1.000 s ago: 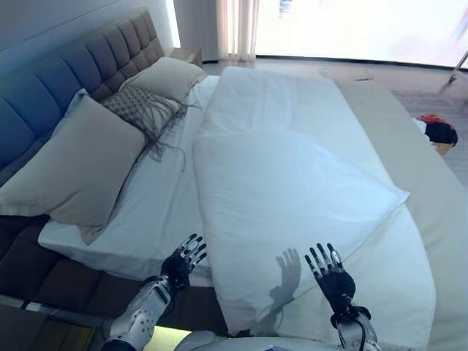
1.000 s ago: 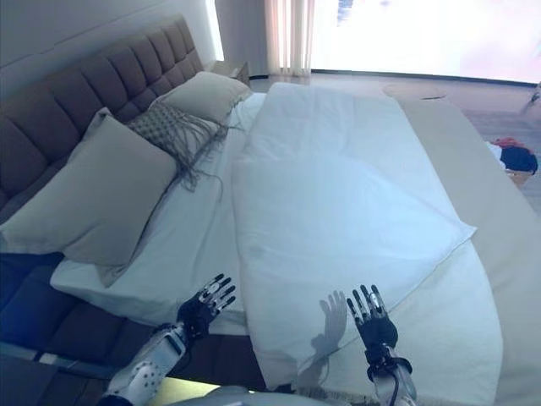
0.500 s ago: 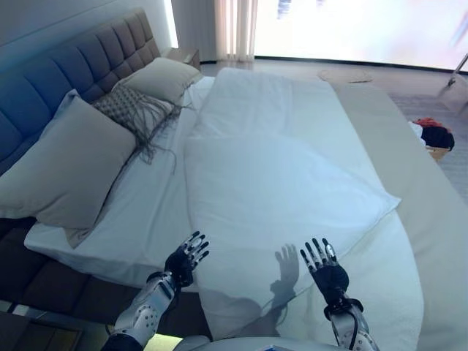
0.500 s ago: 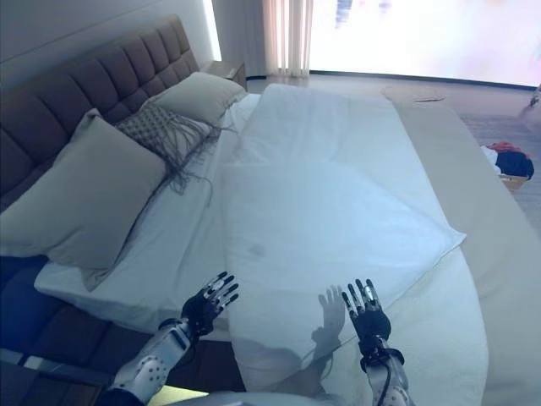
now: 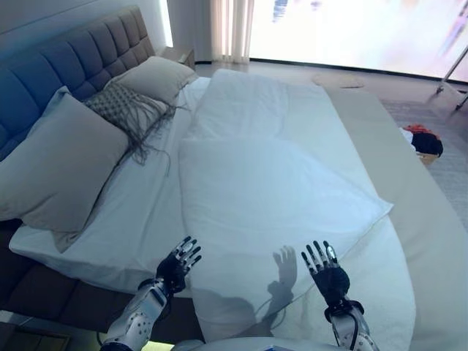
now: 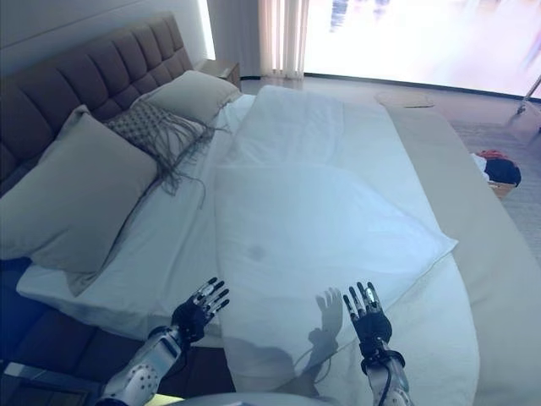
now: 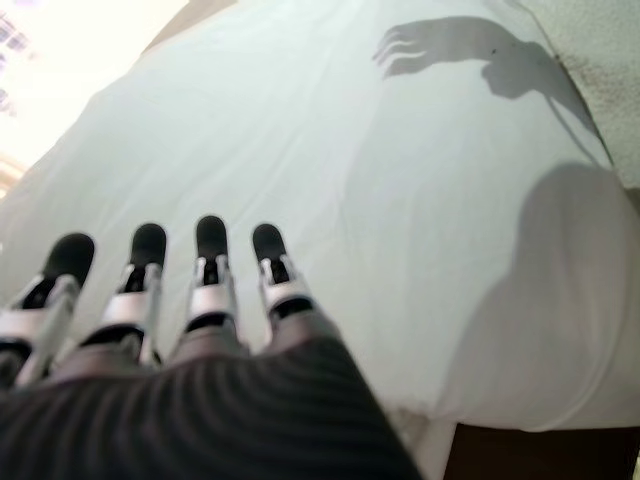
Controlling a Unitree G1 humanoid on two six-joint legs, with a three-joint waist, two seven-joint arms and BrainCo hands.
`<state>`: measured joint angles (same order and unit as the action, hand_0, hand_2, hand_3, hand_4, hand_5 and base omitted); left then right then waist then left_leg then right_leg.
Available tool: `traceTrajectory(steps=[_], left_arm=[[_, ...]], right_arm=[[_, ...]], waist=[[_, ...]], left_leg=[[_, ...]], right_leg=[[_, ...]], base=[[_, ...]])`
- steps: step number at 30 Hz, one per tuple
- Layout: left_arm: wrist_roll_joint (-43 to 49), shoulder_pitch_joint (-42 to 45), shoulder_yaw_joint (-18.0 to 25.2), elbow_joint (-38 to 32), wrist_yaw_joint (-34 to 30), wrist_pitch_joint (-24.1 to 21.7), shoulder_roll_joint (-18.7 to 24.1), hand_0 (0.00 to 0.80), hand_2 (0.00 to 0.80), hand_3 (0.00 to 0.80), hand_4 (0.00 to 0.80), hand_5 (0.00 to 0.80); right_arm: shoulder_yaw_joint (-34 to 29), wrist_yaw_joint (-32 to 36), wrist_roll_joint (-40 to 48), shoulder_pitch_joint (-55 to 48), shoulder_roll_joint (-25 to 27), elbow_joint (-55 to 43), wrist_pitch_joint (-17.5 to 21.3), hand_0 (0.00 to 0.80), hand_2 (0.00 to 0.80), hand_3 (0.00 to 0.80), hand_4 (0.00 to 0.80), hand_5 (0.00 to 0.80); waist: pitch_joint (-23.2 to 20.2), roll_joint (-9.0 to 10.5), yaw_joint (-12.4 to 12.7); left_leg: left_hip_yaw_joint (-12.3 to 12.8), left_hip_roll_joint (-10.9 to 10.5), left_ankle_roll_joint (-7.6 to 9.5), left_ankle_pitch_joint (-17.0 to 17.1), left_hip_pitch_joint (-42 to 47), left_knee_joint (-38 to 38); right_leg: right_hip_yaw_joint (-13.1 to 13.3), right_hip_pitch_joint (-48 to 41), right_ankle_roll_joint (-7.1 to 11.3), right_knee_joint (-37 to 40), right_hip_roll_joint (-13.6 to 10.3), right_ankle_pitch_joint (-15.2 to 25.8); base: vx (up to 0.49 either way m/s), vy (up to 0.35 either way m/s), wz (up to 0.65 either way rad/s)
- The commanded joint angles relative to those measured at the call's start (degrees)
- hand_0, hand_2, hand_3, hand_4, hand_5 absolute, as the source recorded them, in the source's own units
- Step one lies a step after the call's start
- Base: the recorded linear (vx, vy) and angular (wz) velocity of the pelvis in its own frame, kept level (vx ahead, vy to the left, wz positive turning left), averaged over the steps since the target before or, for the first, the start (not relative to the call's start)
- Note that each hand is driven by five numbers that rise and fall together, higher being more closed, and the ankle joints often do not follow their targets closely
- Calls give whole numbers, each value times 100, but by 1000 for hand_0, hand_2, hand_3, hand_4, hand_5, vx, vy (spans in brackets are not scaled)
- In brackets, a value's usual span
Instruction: Make the bed neatly
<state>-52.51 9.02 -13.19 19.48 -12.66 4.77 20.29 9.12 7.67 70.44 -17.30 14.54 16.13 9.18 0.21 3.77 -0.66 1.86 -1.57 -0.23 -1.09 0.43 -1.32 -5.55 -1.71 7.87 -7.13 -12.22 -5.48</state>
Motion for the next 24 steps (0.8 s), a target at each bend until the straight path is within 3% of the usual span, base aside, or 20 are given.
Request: traceTrajectory(steps=[1, 8, 12, 14, 17, 18, 19, 20, 24], left_arm=[[99, -57, 180, -347, -162, -131, 116, 0, 0, 0, 0, 0], [158, -160, 155, -350, -156, -80, 156, 0, 0, 0, 0, 0], [229, -129, 158, -379, -87, -140, 154, 0, 0, 0, 0, 0], [193, -197, 130, -321, -76, -212, 117, 0, 0, 0, 0, 0], [94, -296, 112, -190, 60, -274, 95, 0, 0, 0, 0, 0], [26, -394, 115, -117, 176, -319, 84, 0, 0, 0, 0, 0], [6, -420, 115, -110, 204, -324, 84, 0, 0, 0, 0, 0], [-85, -485, 125, -51, 262, -401, 92, 0, 0, 0, 0, 0], [-248, -486, 140, -220, 387, -506, 19, 0, 0, 0, 0, 0]], right_arm=[[-241, 49, 110, 48, -1, -318, 142, 0, 0, 0, 0, 0], [-256, 112, 108, 2, -61, -207, 227, 0, 0, 0, 0, 0], [-206, 179, 229, -98, -22, -438, 167, 0, 0, 0, 0, 0], [-117, 169, 202, -68, -35, -385, 261, 0, 0, 0, 0, 0], [-62, 197, 212, -1, -21, -203, 280, 0, 0, 0, 0, 0], [-19, 192, 283, 140, 58, -113, 242, 0, 0, 0, 0, 0], [-8, 195, 297, 189, 78, -92, 228, 0, 0, 0, 0, 0], [8, 157, 278, 334, 141, -81, 148, 0, 0, 0, 0, 0], [-82, -39, 169, 338, 348, -444, -46, 0, 0, 0, 0, 0]], waist=[[8, -5, 31], [190, 42, 5], [226, -292, 61], [196, -236, 137], [109, -120, 209], [93, -83, 300], [108, -84, 318], [166, -80, 364], [305, -121, 398]], left_leg=[[-52, -4, 202, -558, 134, -370], [-73, -144, 265, -659, 78, -413], [158, 76, 513, -344, -296, -566], [183, -3, 534, -262, -418, -620], [119, -22, 372, -171, -624, -767], [211, 65, 200, -66, -876, -919], [232, 94, 156, -49, -919, -957], [388, 256, -57, 75, -1184, -1026], [523, 641, -326, 363, -1598, -1068]], right_leg=[[226, 894, 412, 106, -558, 1751], [145, 1124, 507, 142, -725, 2068], [161, 1352, 120, -2444, -299, 1257], [30, 1073, -5, -2251, -267, 1081], [-142, 542, -56, -1221, -81, 750], [-273, 188, -130, -639, 46, 427], [-307, 101, -148, -499, 80, 368], [-312, -61, -127, -33, 185, 326], [-389, -184, -259, 305, 396, 274]], base=[[11, 32, -3], [-58, 50, -2], [-245, 149, -14], [-120, -41, -12], [-74, -178, 20], [-136, -218, -4], [-238, -270, -22], [-211, -193, -34], [-180, -132, -26]])
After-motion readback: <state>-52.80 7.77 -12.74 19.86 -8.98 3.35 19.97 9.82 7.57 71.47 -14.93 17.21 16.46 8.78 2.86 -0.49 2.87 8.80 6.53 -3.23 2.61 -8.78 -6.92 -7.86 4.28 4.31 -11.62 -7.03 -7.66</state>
